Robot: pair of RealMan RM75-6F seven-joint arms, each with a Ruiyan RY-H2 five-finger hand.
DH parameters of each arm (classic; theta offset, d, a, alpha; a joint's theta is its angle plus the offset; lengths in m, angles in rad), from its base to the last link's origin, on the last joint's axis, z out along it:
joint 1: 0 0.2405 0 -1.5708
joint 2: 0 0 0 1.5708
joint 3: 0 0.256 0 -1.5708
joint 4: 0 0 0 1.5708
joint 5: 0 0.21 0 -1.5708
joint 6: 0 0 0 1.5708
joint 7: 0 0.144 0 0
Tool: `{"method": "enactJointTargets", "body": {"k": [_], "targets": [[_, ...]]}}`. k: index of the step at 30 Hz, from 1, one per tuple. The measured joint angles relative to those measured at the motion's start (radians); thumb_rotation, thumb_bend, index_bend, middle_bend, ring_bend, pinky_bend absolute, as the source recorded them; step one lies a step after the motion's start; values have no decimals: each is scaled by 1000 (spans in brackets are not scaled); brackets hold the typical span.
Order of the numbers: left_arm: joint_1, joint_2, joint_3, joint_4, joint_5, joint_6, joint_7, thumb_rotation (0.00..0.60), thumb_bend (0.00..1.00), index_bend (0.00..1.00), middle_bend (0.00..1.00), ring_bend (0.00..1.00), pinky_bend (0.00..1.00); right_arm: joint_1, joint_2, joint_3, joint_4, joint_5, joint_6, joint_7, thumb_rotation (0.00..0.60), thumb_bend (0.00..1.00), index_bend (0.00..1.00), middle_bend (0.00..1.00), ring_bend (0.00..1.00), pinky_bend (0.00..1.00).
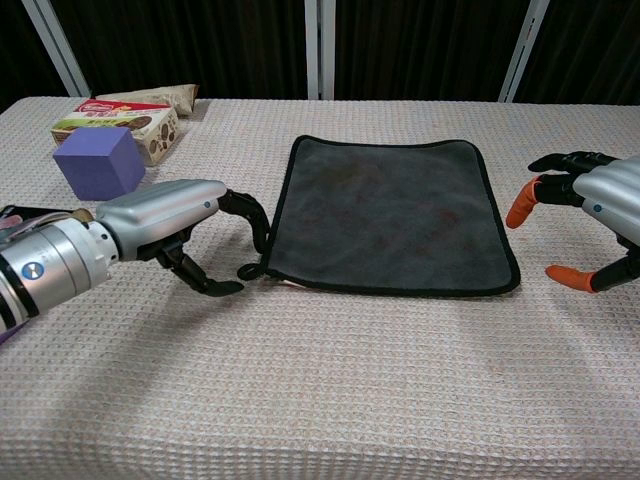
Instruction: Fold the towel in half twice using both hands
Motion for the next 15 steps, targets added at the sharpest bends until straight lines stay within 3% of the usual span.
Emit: {"method": "enactJointTargets", "body": {"k": [15], "targets": [[-29,-39,11,45,14,-4,1,600,224,456,248,194,179,-21,10,-17,3,5,29,36,600,190,363,267,75,111]]}}
